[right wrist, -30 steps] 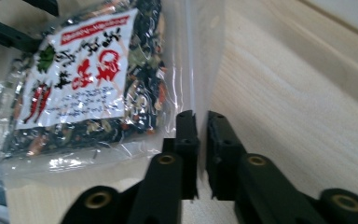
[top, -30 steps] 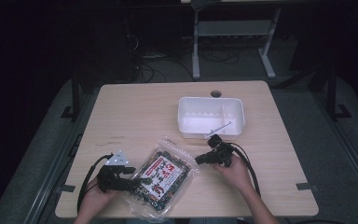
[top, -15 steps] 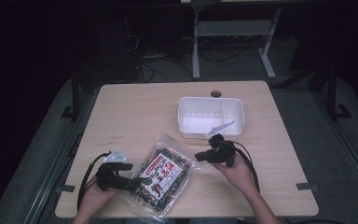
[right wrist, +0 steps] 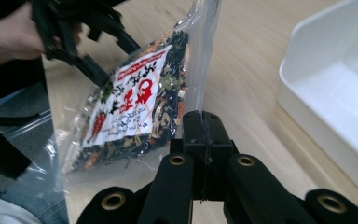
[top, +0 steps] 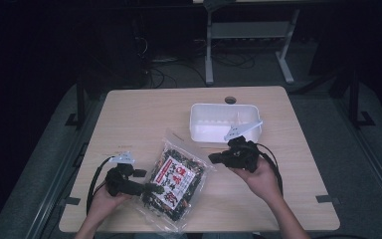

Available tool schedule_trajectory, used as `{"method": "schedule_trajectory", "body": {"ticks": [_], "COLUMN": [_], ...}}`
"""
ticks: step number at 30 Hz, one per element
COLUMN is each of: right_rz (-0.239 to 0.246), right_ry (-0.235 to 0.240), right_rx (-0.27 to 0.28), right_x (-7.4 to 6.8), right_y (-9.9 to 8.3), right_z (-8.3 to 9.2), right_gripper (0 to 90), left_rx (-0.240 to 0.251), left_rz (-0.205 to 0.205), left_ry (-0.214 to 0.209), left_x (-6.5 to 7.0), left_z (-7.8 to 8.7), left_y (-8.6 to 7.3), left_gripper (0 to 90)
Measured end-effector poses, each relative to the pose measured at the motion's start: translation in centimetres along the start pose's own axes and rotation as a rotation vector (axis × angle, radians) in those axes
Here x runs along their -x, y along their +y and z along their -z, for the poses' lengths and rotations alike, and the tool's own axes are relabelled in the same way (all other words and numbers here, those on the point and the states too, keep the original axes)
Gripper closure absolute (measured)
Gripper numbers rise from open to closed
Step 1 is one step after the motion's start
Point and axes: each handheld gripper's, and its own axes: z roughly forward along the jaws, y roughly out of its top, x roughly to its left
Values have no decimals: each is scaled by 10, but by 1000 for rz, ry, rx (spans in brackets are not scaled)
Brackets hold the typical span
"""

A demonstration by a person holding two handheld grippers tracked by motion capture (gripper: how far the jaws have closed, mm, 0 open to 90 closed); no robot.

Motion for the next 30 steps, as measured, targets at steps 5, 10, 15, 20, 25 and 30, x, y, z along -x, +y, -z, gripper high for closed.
{"method": "schedule_trajectory", "body": {"ticks": [5, 10, 15, 20, 25, 30], "right_rz": [20, 16, 0, 6, 10, 16], "right_ry": [-5, -8, -6, -14, -15, -12], "right_rx": [30, 50, 80, 86, 91, 93], "right_x": [-2, -1, 3, 3, 1, 3], "right_y": [9, 12, 12, 14, 17, 17], "right_z": [12, 16, 20, 21, 22, 22], "right_gripper": [898, 899, 899, 899, 898, 887], "left_rx": [15, 18, 33, 37, 52, 57], "left_rz": [15, -8, -22, -35, -39, -73], "left_ry": [-127, -151, -174, -186, -200, -174], "left_x": [-1, 1, 3, 6, 6, 10], "left_z": [-7, -9, -8, -7, -5, -4], "left_y": [7, 13, 13, 13, 11, 11], "left_gripper": [276, 394, 507, 595, 662, 666]}}
